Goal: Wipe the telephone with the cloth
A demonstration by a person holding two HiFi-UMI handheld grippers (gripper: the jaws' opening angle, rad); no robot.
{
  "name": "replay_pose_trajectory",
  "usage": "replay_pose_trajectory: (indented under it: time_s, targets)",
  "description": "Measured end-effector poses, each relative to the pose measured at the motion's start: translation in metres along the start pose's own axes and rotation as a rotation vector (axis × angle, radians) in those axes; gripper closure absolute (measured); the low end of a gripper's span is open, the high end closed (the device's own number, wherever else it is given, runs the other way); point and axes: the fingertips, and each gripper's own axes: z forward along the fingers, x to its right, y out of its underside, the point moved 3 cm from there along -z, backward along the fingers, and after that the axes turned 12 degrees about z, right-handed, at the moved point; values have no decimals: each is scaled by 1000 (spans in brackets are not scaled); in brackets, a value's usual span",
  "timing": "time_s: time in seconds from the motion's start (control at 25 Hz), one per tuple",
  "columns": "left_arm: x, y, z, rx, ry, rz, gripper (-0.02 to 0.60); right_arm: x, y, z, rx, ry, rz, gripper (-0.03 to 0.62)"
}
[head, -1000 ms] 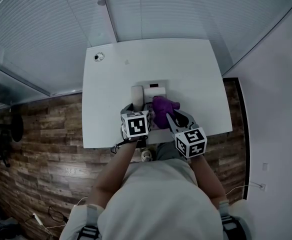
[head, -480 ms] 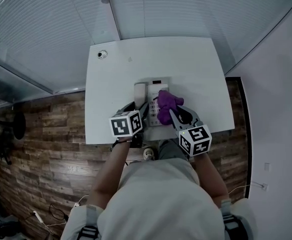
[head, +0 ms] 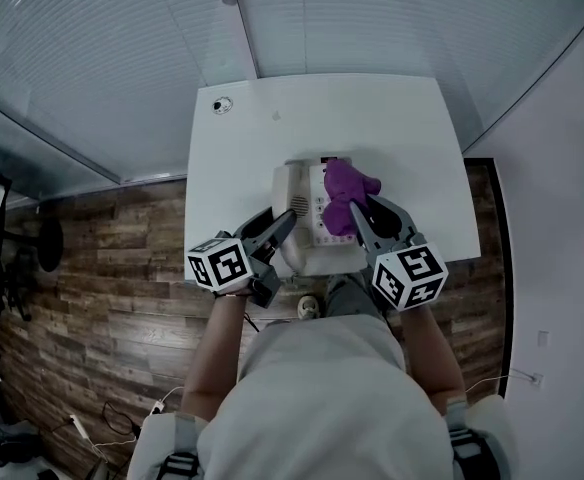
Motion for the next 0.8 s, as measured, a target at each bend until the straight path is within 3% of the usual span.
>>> replay_pose_trajectory:
  time_s: [0.16, 0.36, 0.64, 0.8]
  targets:
    - [8, 3, -18, 80, 125, -88, 356, -24, -18, 2, 41, -70, -12, 510]
    - [19, -2, -37, 234, 329, -288, 356, -59, -37, 11, 71, -172, -45, 510]
    - [35, -14, -61, 395, 573, -389, 356, -108, -53, 21, 81, -332, -80, 510]
    - [44, -19, -70, 436, 672, -422, 356, -128, -54, 26, 80, -405, -71, 510]
